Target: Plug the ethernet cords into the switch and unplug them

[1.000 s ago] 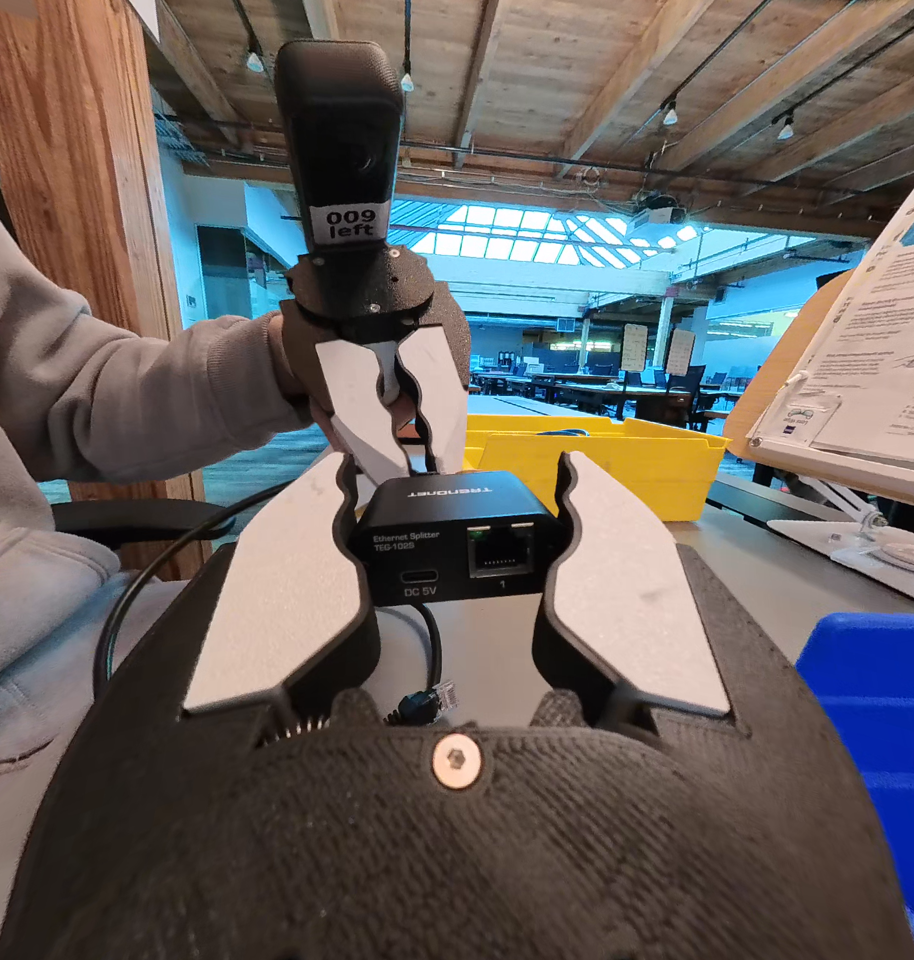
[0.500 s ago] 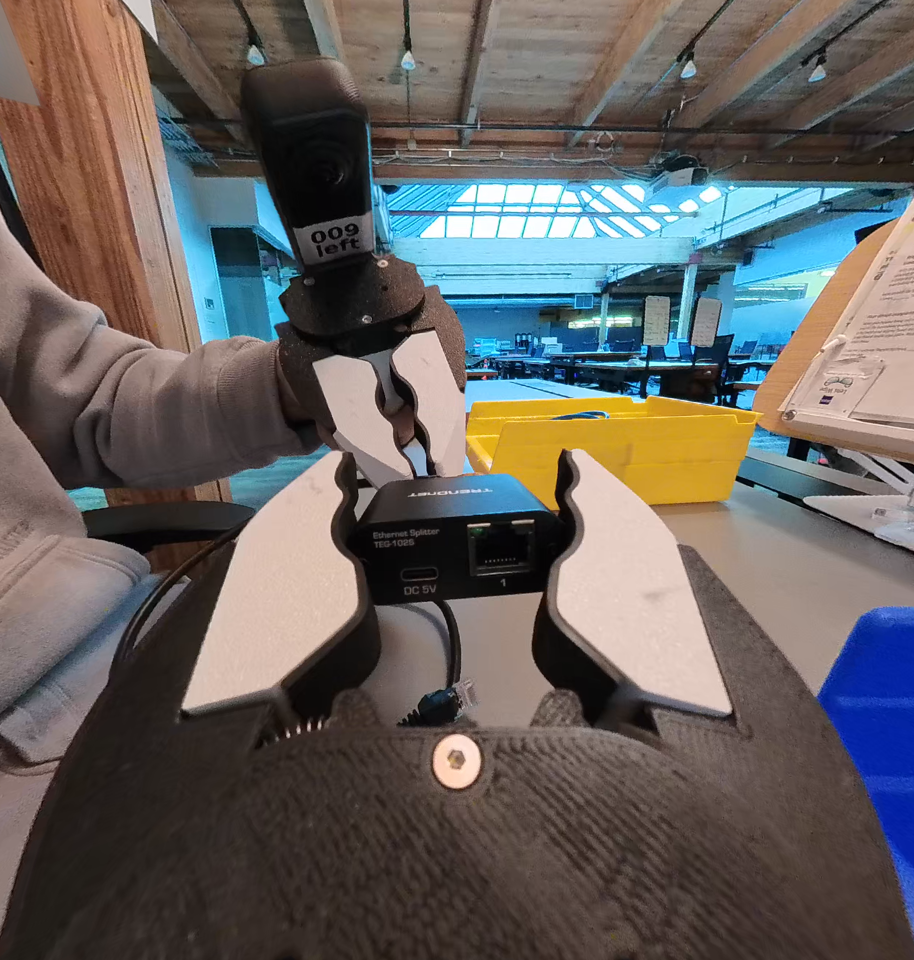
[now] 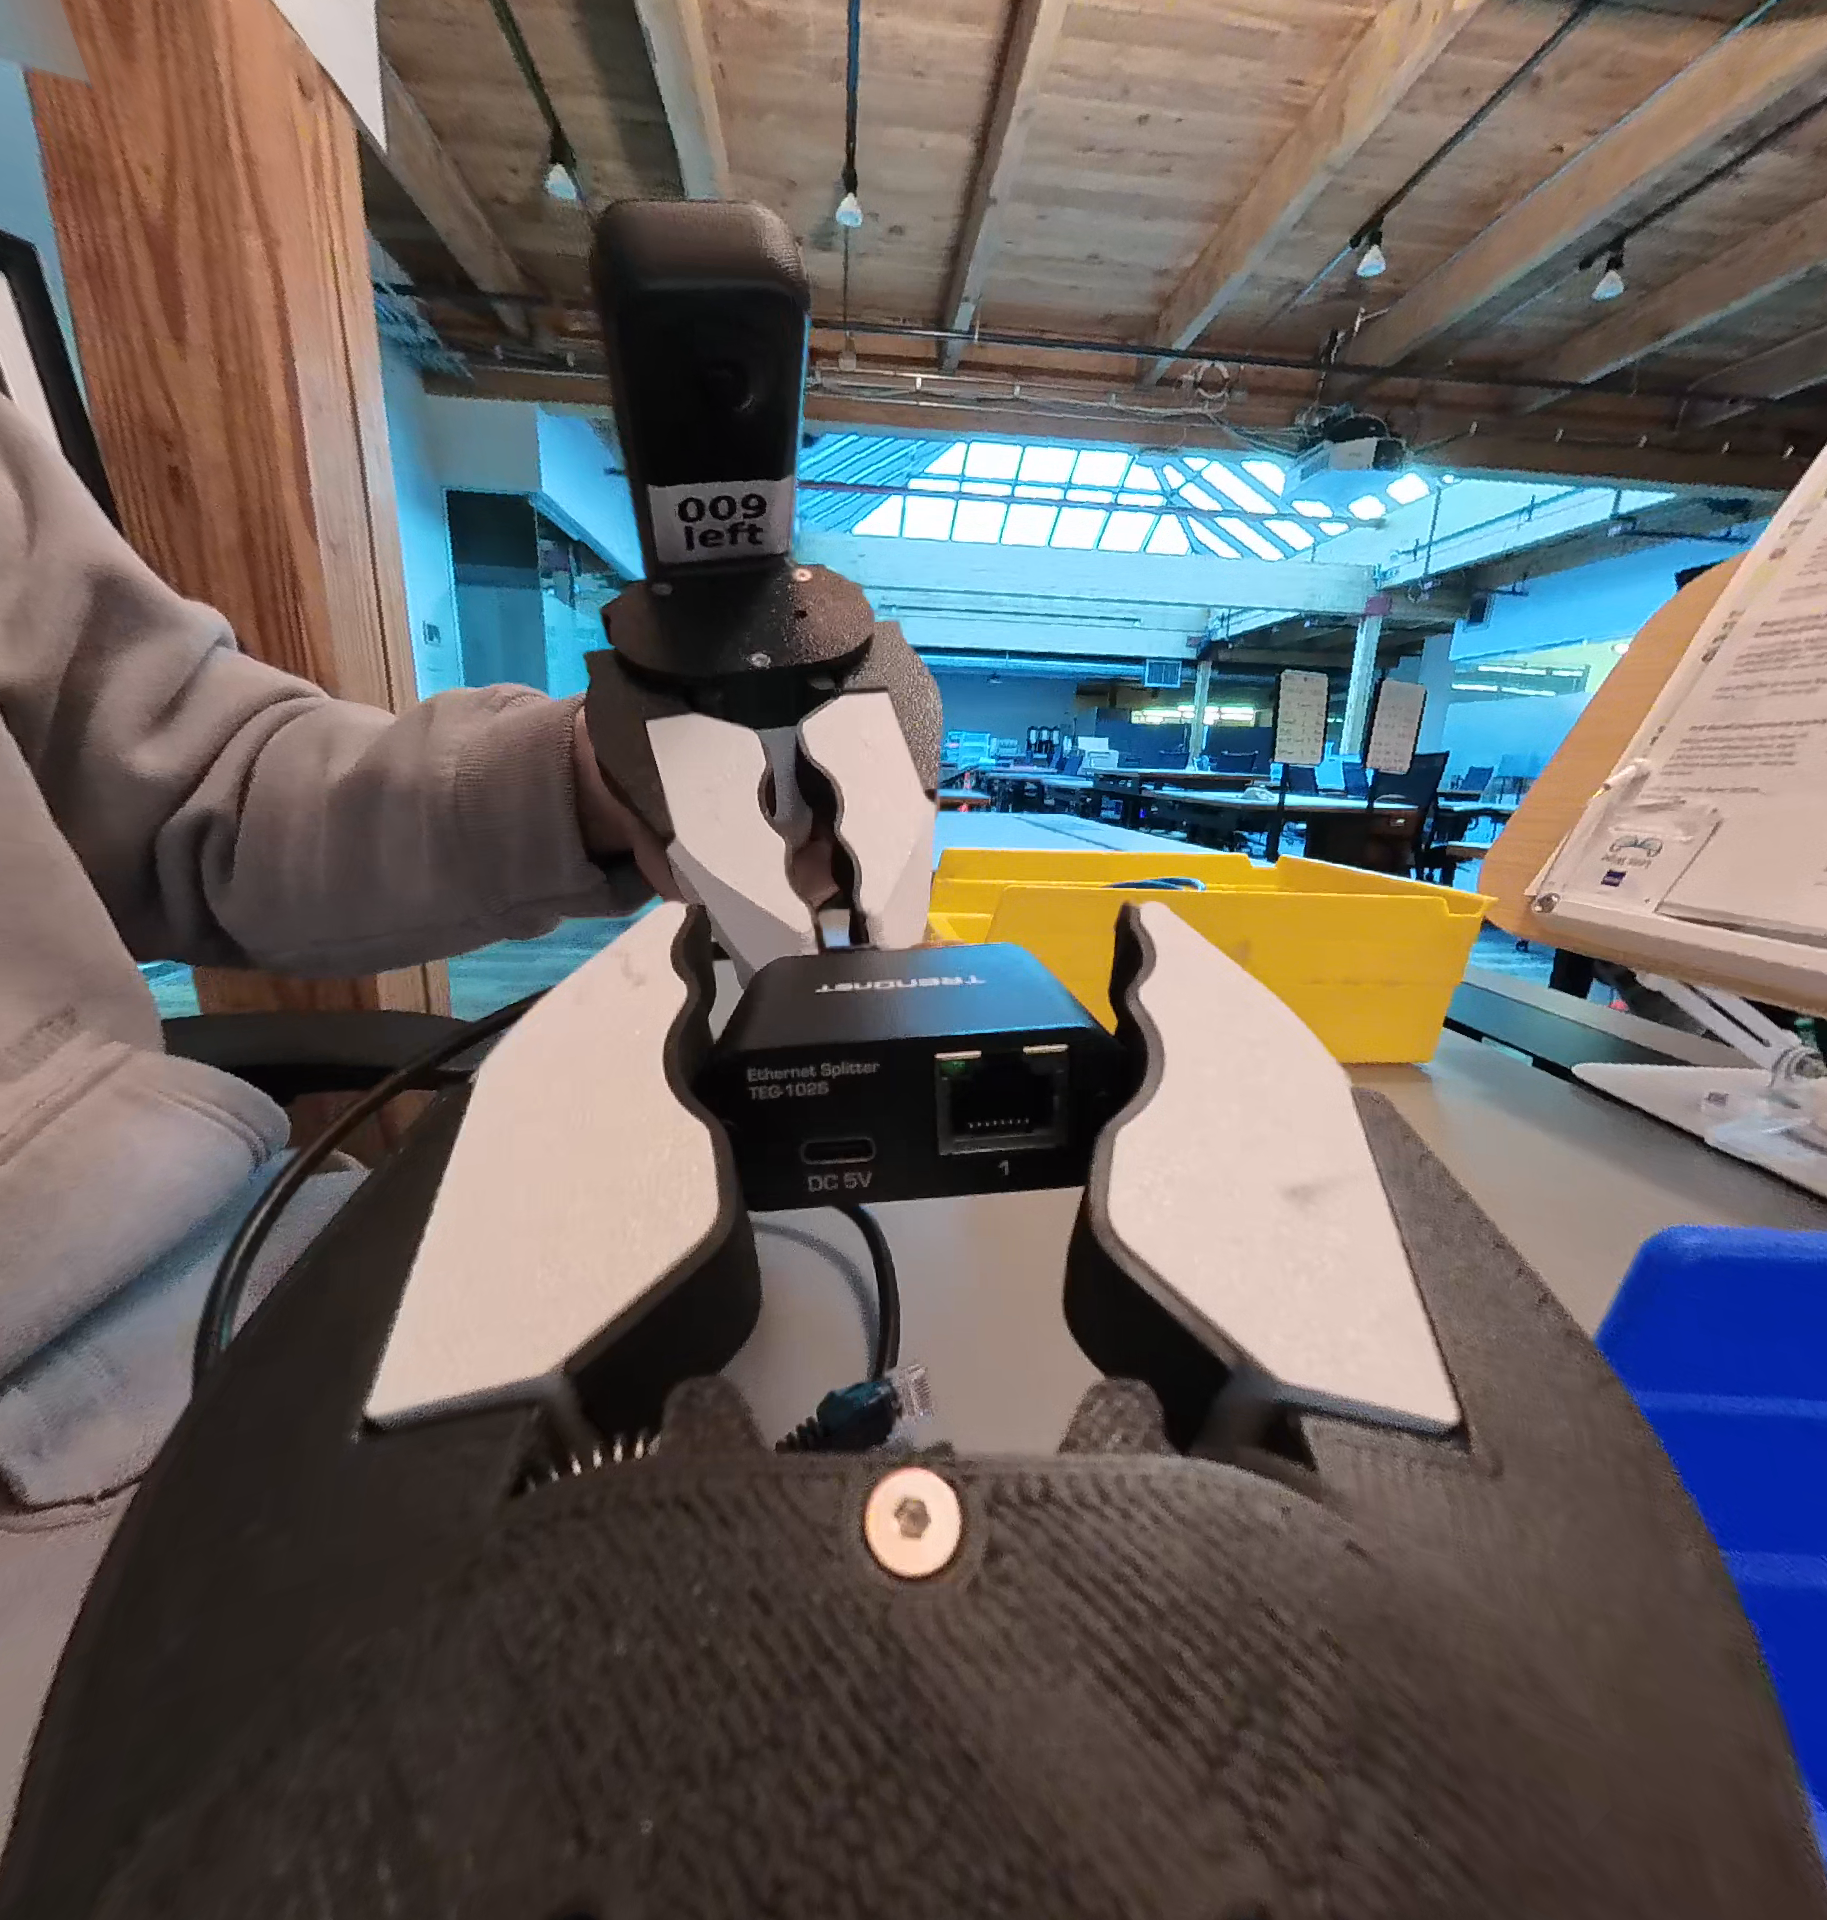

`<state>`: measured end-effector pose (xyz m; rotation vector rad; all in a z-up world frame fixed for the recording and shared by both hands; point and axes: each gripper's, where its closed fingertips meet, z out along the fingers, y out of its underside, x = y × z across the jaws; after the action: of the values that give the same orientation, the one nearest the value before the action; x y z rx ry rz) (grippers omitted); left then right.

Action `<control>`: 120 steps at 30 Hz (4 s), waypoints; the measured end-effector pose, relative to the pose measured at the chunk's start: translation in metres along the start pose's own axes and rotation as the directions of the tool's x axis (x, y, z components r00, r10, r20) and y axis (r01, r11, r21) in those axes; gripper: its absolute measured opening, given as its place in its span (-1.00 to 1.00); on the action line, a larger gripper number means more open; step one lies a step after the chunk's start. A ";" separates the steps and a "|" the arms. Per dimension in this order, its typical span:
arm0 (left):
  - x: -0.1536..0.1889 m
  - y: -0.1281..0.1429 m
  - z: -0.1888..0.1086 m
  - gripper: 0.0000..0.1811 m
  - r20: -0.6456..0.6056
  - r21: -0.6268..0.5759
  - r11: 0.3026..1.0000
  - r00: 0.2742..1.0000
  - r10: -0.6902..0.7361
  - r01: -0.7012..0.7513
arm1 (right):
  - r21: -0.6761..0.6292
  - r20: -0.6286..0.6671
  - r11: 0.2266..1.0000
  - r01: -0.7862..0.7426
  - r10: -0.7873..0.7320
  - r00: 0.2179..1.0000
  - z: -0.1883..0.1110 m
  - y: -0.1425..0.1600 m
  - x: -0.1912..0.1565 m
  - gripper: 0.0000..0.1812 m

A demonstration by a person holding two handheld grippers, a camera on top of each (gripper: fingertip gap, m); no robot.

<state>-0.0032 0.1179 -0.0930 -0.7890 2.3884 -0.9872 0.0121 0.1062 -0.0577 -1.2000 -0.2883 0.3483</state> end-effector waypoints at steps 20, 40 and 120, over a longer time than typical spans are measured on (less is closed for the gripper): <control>0.005 -0.002 -0.002 -0.96 -0.052 0.044 0.999 0.999 -0.010 0.012 | 0.040 0.025 0.996 -0.079 0.078 0.997 0.003 -0.003 -0.001 -0.17; -0.015 -0.014 -0.061 -0.35 -0.420 0.390 0.236 0.400 -0.815 0.890 | -0.185 -0.387 0.899 0.397 -0.438 0.811 0.000 -0.008 0.042 -0.18; -0.001 0.039 -0.076 -0.74 -0.556 -0.352 0.734 0.501 -0.663 0.580 | -0.595 0.059 0.679 0.430 -0.497 0.866 0.086 0.046 -0.028 -0.07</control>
<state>-0.0597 0.1784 -0.0722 -1.6876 2.8006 -1.6422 -0.0526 0.1829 -0.0730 -1.6998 -0.6287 -0.2916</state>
